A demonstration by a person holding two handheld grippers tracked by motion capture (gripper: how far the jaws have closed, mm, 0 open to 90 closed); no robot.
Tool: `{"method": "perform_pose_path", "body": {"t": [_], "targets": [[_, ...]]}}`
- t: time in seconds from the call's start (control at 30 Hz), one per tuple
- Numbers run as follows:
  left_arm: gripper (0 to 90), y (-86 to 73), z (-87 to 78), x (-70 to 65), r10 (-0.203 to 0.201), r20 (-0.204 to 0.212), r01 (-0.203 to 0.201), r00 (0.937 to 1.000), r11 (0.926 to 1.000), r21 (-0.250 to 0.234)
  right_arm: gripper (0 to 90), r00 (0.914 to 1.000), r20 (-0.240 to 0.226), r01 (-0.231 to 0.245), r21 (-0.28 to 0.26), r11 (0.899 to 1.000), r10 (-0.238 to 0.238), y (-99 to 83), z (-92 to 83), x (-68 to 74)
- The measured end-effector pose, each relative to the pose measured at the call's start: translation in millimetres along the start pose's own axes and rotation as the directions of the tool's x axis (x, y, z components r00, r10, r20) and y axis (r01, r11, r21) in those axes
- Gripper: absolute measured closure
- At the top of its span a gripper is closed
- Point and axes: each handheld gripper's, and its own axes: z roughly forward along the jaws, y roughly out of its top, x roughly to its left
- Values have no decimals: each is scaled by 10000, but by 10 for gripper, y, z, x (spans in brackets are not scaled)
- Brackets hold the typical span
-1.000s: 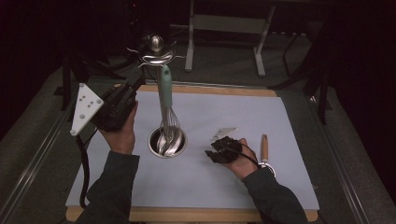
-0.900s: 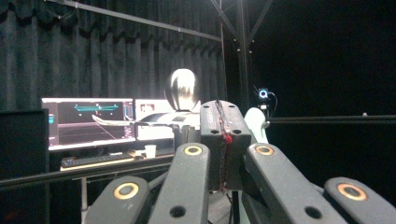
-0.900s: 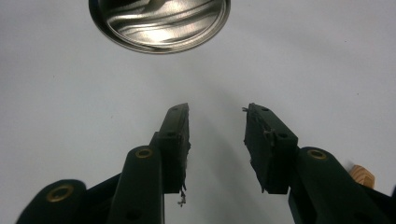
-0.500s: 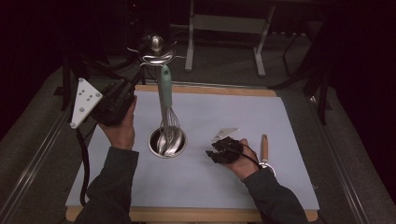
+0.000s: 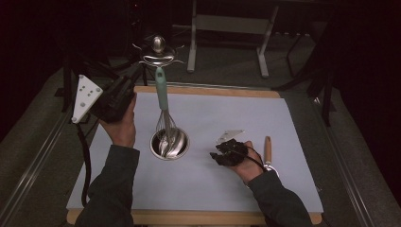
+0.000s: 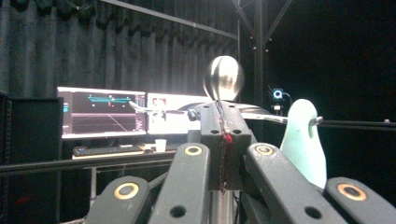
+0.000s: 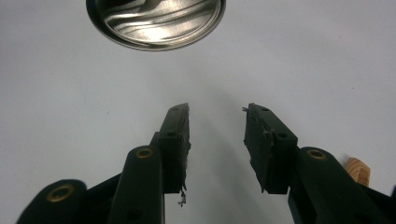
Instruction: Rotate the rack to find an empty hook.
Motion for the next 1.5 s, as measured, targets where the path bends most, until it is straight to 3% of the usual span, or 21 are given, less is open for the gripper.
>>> {"method": "perform_pose_path", "body": {"t": [0.83,1.1,1.5], "targets": [[898,72,154,251,64,-569,-38,9984,9989,469,598,9995,90,-305,-380,9988,309,-70,-95,-102],[898,53,191,307,-214,-728,249,9971,9986,469,597,9992,77,-377,-412,9984,381,-95,-92,-111],[898,64,268,374,-48,-907,130,9959,9959,898,597,9991,75,-415,-435,9982,418,-105,-79,-114]]}}
